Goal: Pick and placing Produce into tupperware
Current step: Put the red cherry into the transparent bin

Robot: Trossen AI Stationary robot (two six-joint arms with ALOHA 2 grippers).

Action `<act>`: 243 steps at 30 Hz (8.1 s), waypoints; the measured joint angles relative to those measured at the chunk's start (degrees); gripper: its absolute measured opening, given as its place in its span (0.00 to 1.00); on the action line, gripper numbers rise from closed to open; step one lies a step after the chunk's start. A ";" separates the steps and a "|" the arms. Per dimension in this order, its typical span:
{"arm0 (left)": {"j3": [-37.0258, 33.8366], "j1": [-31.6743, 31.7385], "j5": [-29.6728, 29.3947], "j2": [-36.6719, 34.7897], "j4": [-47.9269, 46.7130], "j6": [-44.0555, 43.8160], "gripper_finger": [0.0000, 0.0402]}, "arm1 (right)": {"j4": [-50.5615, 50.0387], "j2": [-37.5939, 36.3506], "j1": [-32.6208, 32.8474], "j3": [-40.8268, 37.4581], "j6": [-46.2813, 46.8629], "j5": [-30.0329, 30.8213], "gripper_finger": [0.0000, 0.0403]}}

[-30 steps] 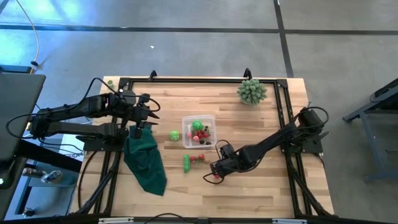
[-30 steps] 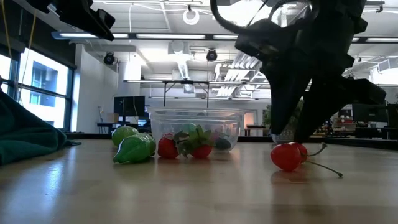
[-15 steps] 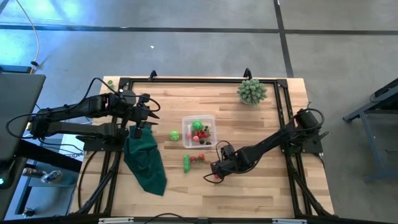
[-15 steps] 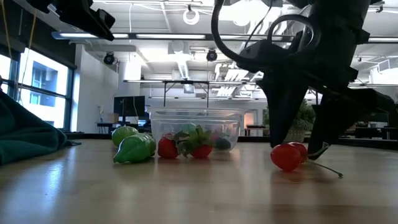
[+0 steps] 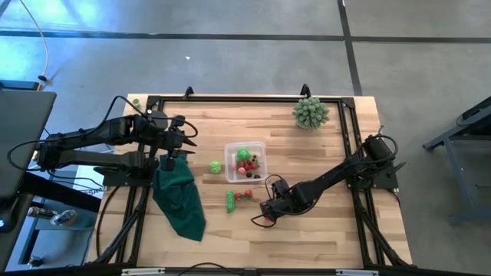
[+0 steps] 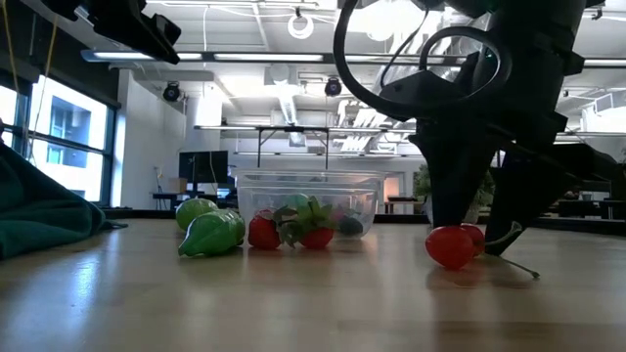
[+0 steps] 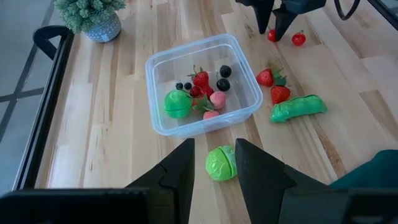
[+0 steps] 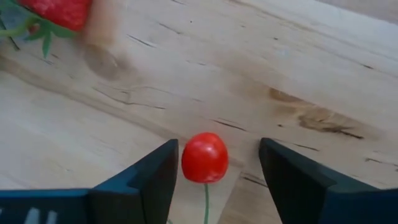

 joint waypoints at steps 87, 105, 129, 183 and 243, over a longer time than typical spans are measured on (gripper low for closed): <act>0.01 0.00 0.00 0.01 0.00 0.00 0.26 | -15.23 12.05 -26.18 29.61 -51.81 -4.31 0.24; 0.00 0.00 0.00 0.01 0.00 0.00 0.26 | -12.86 14.24 -26.49 29.55 -51.81 -7.19 0.26; 0.01 0.00 0.00 -0.01 0.00 0.00 0.26 | -11.85 2.01 -21.64 29.55 -56.31 3.61 0.38; 0.00 0.00 0.00 -0.01 0.00 0.01 0.26 | -22.53 12.25 8.29 29.55 -46.65 12.35 0.63; 0.01 0.00 0.00 0.01 -0.01 0.00 0.26 | -23.59 16.37 -2.19 29.57 -56.54 -13.38 0.54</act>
